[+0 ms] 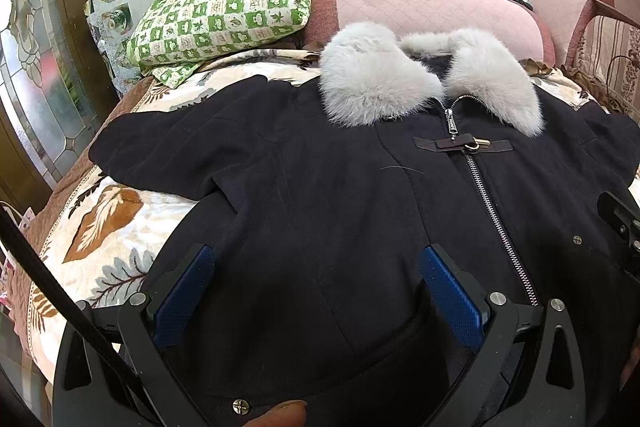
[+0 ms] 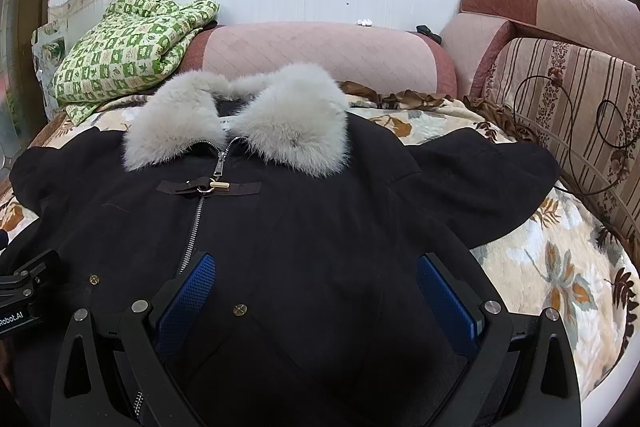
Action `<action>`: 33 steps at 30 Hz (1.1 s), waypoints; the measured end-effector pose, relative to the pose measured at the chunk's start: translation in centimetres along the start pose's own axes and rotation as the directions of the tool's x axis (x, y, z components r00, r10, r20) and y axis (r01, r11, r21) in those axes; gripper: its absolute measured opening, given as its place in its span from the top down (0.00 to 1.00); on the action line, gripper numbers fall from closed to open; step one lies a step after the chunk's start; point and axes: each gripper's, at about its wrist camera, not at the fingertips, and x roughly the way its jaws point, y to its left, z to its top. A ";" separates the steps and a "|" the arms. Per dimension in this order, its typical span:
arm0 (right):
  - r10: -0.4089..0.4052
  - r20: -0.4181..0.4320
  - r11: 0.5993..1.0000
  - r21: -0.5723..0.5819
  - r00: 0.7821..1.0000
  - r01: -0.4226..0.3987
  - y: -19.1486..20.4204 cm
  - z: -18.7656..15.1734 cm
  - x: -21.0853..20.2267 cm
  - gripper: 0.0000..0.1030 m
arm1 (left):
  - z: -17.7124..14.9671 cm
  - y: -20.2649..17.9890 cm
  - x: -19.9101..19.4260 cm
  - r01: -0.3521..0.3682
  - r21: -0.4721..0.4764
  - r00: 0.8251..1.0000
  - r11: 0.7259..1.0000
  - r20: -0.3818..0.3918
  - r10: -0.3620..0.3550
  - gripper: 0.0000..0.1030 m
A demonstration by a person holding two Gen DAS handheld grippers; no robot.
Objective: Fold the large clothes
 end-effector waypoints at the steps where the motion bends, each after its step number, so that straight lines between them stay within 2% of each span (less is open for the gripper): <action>1: -0.002 -0.001 1.000 -0.001 1.000 0.002 0.0 0.0 0.0 0.01 | 0.0 0.0 0.0 0.001 -0.001 1.000 1.000 -0.001 -0.001 0.00; 20: -0.017 -0.020 1.000 -0.017 1.000 0.016 0.1 -0.2 0.5 0.01 | -0.1 0.1 0.0 0.004 0.000 1.000 1.000 -0.004 -0.004 0.00; 33: -0.020 -0.027 1.000 -0.023 0.999 0.019 0.2 -0.3 0.7 0.01 | -0.3 0.6 0.9 0.000 -0.019 0.999 1.000 -0.042 -0.001 0.00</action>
